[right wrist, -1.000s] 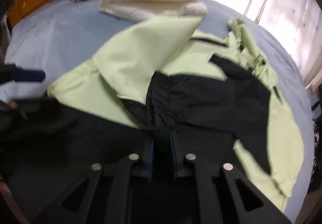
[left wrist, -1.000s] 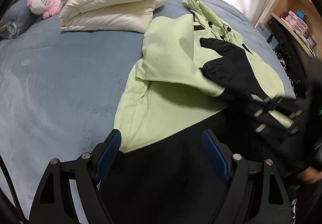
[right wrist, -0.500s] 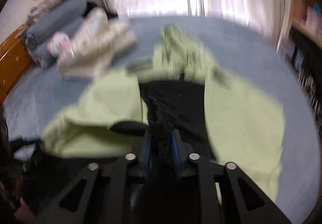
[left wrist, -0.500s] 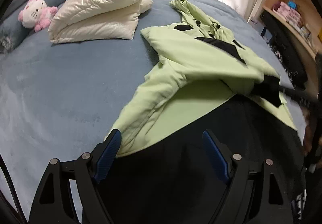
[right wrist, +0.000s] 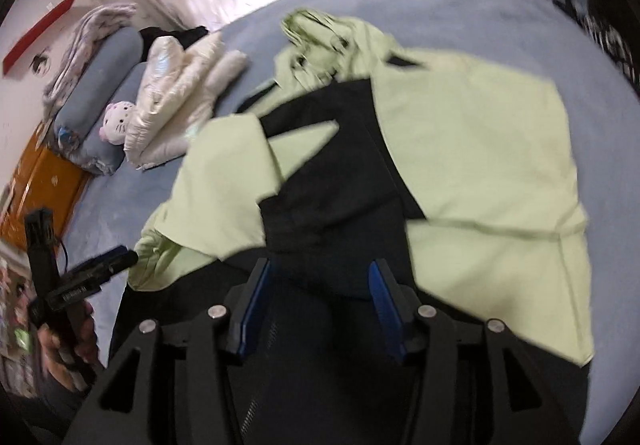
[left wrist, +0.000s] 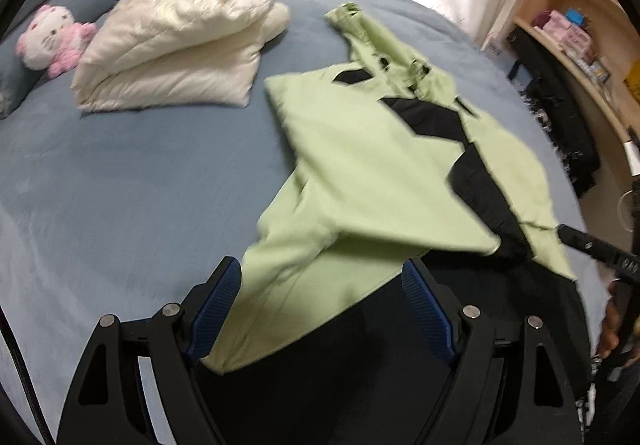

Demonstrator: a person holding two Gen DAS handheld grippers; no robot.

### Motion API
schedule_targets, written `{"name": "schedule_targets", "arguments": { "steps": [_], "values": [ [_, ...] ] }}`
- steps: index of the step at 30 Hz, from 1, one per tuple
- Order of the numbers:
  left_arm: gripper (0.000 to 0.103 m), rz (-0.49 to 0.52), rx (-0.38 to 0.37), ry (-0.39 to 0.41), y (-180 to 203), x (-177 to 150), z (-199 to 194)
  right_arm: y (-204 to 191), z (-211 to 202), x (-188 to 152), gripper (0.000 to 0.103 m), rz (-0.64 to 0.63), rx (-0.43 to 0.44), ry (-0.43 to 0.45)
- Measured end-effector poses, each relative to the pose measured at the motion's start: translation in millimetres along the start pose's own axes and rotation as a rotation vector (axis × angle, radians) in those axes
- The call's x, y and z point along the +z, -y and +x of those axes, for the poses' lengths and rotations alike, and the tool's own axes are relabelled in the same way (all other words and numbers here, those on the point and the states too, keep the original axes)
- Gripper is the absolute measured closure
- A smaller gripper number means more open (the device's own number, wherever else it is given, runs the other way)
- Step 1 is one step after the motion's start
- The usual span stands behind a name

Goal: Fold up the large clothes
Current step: 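Grasp the jacket side edge with the right tool and fold it inward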

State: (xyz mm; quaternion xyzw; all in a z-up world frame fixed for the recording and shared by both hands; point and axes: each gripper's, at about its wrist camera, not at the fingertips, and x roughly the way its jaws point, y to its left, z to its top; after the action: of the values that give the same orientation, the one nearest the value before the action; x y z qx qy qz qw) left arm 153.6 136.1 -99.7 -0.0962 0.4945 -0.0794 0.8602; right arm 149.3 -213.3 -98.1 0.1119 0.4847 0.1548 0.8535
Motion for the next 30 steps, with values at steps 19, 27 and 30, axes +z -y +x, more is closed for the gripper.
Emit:
{"name": "schedule_targets", "arguments": {
  "steps": [19,27,30],
  "values": [
    [0.088,-0.098,-0.074,-0.186,-25,77,129,-53,112,9,0.067,-0.292,-0.22,-0.146],
    [0.098,-0.031,0.11,0.146,-25,93,62,-42,45,54,0.083,-0.241,-0.213,0.103],
    [0.098,-0.025,0.168,0.211,-28,93,58,-20,19,71,0.089,-0.158,-0.237,0.245]
  ]
}}
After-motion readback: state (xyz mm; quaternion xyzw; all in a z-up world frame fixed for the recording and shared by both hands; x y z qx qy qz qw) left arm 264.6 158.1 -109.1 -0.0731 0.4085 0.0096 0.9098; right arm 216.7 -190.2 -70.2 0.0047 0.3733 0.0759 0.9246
